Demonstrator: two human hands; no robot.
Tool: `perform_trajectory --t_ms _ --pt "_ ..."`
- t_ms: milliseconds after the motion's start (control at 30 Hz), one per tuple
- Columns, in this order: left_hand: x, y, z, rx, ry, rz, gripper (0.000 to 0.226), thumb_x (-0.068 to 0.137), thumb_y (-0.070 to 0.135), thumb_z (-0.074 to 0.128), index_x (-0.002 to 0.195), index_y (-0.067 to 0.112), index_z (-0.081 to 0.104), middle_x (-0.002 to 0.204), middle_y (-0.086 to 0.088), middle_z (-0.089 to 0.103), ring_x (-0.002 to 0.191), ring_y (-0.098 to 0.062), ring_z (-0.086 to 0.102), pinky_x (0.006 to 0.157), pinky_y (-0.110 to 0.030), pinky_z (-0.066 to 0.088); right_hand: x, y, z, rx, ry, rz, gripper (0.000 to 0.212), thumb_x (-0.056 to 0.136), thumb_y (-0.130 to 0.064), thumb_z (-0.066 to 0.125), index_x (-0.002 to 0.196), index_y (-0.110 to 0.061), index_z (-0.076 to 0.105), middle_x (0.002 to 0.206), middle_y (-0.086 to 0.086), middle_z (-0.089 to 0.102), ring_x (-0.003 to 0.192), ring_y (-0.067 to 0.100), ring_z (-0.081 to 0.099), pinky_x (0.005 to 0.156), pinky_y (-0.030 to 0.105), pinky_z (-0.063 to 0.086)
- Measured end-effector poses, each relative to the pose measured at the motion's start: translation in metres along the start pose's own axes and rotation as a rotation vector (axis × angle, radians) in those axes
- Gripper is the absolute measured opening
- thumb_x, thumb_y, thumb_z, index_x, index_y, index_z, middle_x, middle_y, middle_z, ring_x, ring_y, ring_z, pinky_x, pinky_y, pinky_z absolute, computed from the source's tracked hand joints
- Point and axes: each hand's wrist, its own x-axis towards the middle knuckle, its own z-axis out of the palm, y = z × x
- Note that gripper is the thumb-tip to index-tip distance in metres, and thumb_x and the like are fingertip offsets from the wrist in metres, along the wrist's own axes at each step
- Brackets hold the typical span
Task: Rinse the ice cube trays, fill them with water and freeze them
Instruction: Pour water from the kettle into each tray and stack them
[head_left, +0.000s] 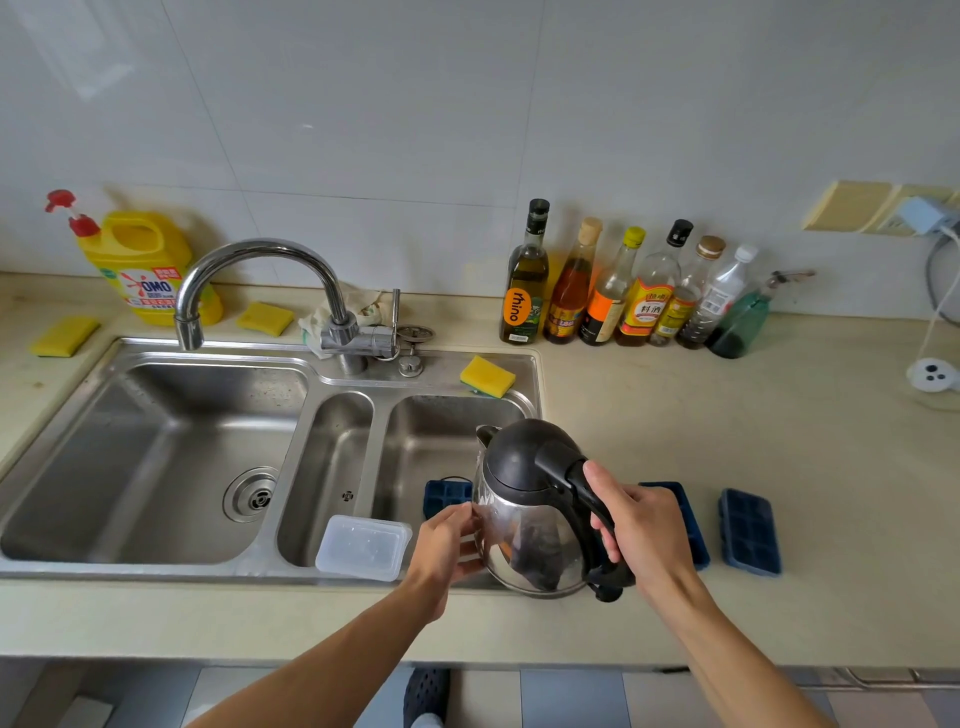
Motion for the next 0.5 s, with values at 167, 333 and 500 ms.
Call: perform_trajectory --t_ms 167,333,500 --pt "0.005 -0.001 0.0 -0.002 0.008 -0.009 0.029 0.105 0.03 0.051 0.108 0.012 0.073 0.107 -0.015 0.074 0.106 -0.036 0.068 0.083 -0.042 0.062 0.003 0.001 0.0 -0.01 -0.003 -0.002 0.061 0.089 -0.055 0.067 0.056 -0.003 0.063 0.051 0.005 0.06 0.039 0.013 0.048 0.038 0.022 0.041" --pt "0.009 0.0 -0.001 0.0 0.0 -0.02 0.029 0.106 0.031 0.05 0.111 0.013 0.072 0.107 -0.013 0.075 0.106 -0.035 0.068 0.086 -0.043 0.061 0.006 0.001 0.002 -0.009 0.001 0.006 0.061 0.088 -0.056 0.067 0.059 -0.003 0.065 0.052 0.006 0.061 0.04 0.014 0.049 0.039 0.022 0.042" --pt "0.012 -0.001 -0.002 0.013 0.001 -0.021 0.03 0.106 0.032 0.049 0.114 0.012 0.07 0.109 -0.014 0.074 0.107 -0.034 0.068 0.095 -0.049 0.058 0.007 0.003 0.002 -0.017 -0.003 -0.004 0.062 0.088 -0.057 0.067 0.059 -0.002 0.064 0.052 0.008 0.06 0.04 0.014 0.049 0.04 0.022 0.043"
